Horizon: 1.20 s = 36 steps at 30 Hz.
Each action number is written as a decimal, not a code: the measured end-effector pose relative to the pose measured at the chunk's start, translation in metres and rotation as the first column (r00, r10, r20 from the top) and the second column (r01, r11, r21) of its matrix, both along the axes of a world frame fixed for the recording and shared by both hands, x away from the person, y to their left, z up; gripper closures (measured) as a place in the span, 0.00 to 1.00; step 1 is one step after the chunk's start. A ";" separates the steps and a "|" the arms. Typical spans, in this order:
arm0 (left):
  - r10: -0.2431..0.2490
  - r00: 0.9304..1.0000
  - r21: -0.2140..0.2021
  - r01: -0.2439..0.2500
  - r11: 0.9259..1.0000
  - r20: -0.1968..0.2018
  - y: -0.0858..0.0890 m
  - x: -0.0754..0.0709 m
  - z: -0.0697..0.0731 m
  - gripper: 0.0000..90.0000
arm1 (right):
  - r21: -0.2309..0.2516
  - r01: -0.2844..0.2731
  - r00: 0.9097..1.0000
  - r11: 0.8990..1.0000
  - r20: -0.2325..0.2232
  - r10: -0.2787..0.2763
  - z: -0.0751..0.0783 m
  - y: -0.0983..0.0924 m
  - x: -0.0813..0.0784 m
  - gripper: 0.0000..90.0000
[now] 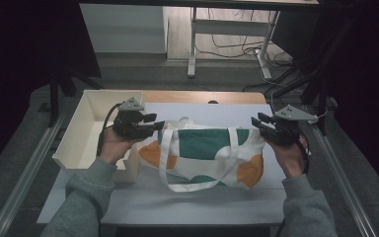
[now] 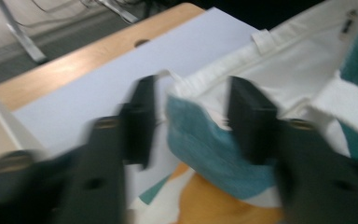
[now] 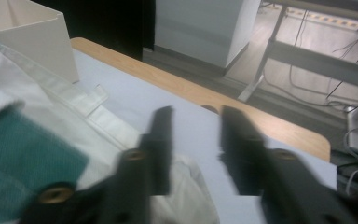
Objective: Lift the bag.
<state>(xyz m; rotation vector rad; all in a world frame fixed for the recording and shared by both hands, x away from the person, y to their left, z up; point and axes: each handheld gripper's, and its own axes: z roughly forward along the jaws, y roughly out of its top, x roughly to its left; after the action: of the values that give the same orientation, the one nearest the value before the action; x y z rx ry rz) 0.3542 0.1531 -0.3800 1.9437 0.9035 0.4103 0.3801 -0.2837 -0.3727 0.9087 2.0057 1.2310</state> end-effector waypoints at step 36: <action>0.009 1.000 0.000 -0.009 1.000 0.012 0.040 -0.084 -0.031 0.12 | 0.069 -0.126 0.992 0.990 -0.007 0.127 -0.030 -0.031 -0.078 0.39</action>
<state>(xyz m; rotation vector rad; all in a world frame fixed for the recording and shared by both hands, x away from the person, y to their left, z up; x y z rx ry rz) 0.2703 0.1927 -0.4110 1.9361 0.9049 0.4267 0.3019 -0.3146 -0.4024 0.8326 2.0679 1.3748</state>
